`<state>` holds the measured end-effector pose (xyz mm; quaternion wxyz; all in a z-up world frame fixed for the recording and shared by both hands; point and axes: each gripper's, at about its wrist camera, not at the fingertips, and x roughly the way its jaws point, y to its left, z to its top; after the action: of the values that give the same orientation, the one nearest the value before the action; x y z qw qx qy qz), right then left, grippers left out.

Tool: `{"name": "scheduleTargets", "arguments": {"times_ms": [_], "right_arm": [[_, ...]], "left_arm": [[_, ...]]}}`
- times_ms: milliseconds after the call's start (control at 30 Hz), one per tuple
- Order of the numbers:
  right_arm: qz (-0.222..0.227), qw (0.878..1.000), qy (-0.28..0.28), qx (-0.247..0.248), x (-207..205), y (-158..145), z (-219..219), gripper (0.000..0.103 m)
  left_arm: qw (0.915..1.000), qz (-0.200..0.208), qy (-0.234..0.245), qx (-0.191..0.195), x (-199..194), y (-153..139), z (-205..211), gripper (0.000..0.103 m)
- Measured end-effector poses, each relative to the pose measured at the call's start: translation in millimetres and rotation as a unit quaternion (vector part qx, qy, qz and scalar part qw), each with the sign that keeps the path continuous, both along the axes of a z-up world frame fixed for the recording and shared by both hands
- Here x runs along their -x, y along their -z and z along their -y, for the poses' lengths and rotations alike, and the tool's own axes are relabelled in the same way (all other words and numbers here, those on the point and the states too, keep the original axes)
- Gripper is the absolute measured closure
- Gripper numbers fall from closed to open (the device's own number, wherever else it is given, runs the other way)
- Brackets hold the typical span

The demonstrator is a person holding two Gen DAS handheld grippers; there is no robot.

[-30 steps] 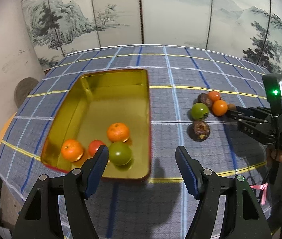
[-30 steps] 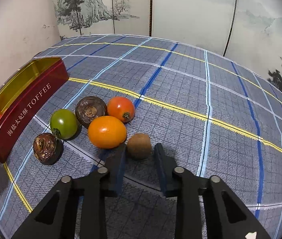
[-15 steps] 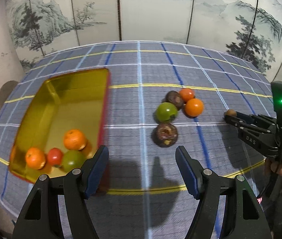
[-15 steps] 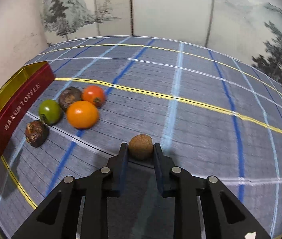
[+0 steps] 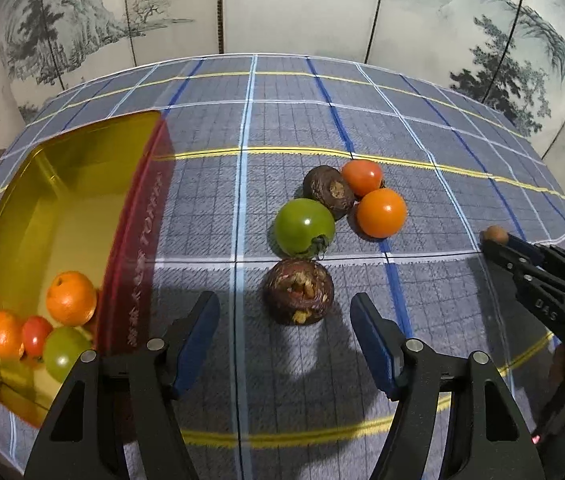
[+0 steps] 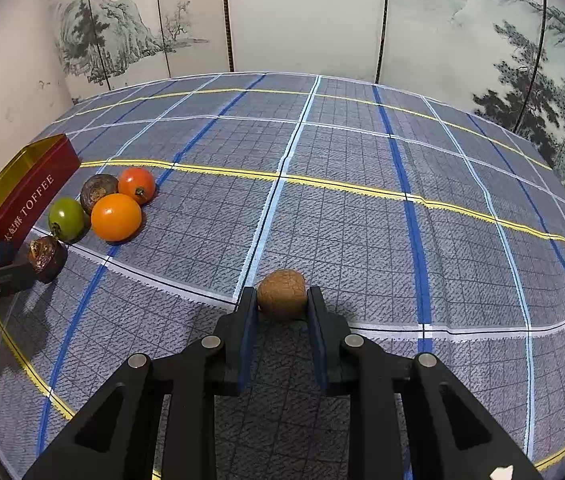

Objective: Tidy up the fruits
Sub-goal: 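Grasp the dark brown round fruit with the left gripper while the right gripper holds the kiwi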

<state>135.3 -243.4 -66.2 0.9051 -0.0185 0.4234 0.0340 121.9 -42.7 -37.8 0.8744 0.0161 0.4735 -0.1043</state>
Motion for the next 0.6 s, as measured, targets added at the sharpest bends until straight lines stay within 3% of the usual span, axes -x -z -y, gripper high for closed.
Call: {"name": "scheduleTargets", "arguments": {"times_ms": [267, 500, 600], "right_arm": [[0.0, 1.0, 0.0, -0.006, 0, 0, 1, 0.08], [0.0, 1.0, 0.0, -0.005, 0, 0, 1, 0.08], [0.0, 1.0, 0.0, -0.005, 0, 0, 1, 0.08]], "left_arm": [[0.9999, -0.01, -0.001, -0.003, -14, 12, 6, 0.043], [0.9999, -0.002, 0.008, -0.007, -13, 13, 9, 0.06], [0.9999, 0.0, 0.01, -0.01, -11, 13, 9, 0.062]]}}
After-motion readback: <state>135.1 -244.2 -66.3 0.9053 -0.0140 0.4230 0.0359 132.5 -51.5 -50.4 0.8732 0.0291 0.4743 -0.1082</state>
